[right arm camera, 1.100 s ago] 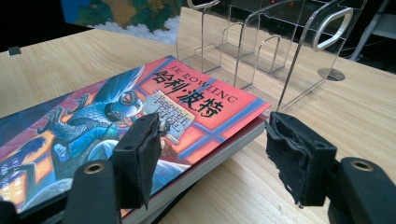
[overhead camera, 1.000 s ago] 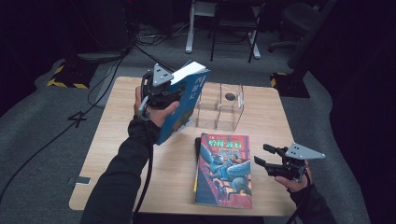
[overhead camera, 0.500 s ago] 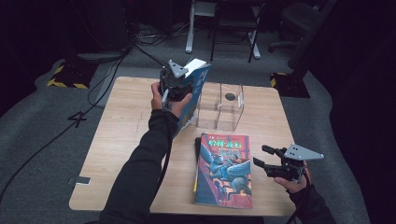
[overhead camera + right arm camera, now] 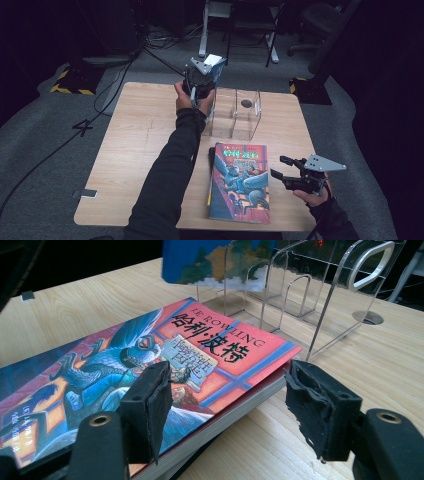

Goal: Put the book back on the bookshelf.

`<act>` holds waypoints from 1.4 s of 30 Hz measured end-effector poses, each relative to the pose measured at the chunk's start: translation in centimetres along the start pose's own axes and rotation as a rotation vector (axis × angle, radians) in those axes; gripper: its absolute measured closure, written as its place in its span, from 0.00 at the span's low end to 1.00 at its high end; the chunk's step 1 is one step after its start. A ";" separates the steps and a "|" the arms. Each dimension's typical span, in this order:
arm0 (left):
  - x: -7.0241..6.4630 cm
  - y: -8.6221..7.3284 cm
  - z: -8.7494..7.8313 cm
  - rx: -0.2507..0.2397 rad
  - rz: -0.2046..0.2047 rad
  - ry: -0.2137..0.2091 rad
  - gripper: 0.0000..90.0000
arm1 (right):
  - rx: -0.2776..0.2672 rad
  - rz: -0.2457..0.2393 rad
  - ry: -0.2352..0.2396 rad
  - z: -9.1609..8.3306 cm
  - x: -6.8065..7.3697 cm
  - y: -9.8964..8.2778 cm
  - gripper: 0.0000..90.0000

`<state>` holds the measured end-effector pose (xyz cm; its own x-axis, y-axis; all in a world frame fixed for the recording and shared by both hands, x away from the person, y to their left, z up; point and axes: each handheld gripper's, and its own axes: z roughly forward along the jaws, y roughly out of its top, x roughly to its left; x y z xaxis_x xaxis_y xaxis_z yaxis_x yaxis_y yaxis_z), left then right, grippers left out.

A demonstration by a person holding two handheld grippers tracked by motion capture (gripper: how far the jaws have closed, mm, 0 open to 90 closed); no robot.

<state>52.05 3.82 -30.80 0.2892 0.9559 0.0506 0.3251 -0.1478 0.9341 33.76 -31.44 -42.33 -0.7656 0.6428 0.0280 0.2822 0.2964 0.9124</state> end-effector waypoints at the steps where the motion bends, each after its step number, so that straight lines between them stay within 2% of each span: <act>1: 0.0 0.0 0.2 -0.005 0.000 0.004 0.67 | 0.000 0.000 0.000 0.0 0.0 0.0 0.40; 4: -0.2 0.1 1.1 -0.004 0.000 0.017 0.67 | 0.006 -0.013 0.008 0.2 0.2 -0.1 0.40; 8: -0.5 0.2 1.8 0.014 0.021 0.032 0.67 | 0.009 -0.017 0.016 0.4 0.4 -0.1 0.40; 12: -0.7 0.2 2.1 0.000 0.039 0.040 0.67 | 0.013 -0.018 0.022 0.5 0.4 -0.1 0.40; 16: -1.0 0.1 2.1 -0.040 0.055 0.043 0.67 | 0.014 -0.023 0.025 0.6 0.6 0.0 0.40; 18: -1.0 0.1 2.2 -0.053 0.049 0.040 0.67 | 0.014 -0.024 0.028 0.7 0.7 -0.1 0.40; 23: -0.8 -0.2 2.7 -0.131 0.027 0.007 0.67 | 0.017 -0.030 0.039 0.9 0.9 -0.1 0.40; 27: -0.4 -1.1 3.6 -0.159 0.003 -0.034 0.67 | 0.020 -0.036 0.045 0.9 0.9 -0.1 0.40; 28: -0.4 -1.1 3.6 -0.159 0.003 -0.034 0.67 | 0.020 -0.036 0.045 0.9 0.9 -0.1 0.40; 29: -0.1 -1.9 4.1 -0.166 -0.012 -0.054 0.67 | 0.019 -0.029 0.049 1.0 0.8 -0.2 0.40; 33: 0.2 -3.1 4.7 -0.176 -0.024 -0.082 0.67 | 0.017 -0.040 0.052 0.9 0.9 -0.2 0.40; 34: 0.4 -3.5 4.6 -0.190 -0.023 -0.096 0.67 | 0.015 -0.043 0.052 0.9 0.9 -0.1 0.40; 38: 0.6 -3.7 4.3 -0.177 -0.002 -0.119 0.66 | 0.015 -0.045 0.053 0.9 0.8 -0.2 0.40; 42: 1.0 -4.5 3.7 -0.172 -0.004 -0.123 0.65 | 0.021 -0.042 0.052 1.0 0.8 -0.3 0.40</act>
<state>54.23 4.48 -36.30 0.3993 0.9167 0.0129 0.1714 -0.0884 0.9812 33.64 -30.35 -42.97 -0.8057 0.5922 0.0117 0.2608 0.3370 0.9046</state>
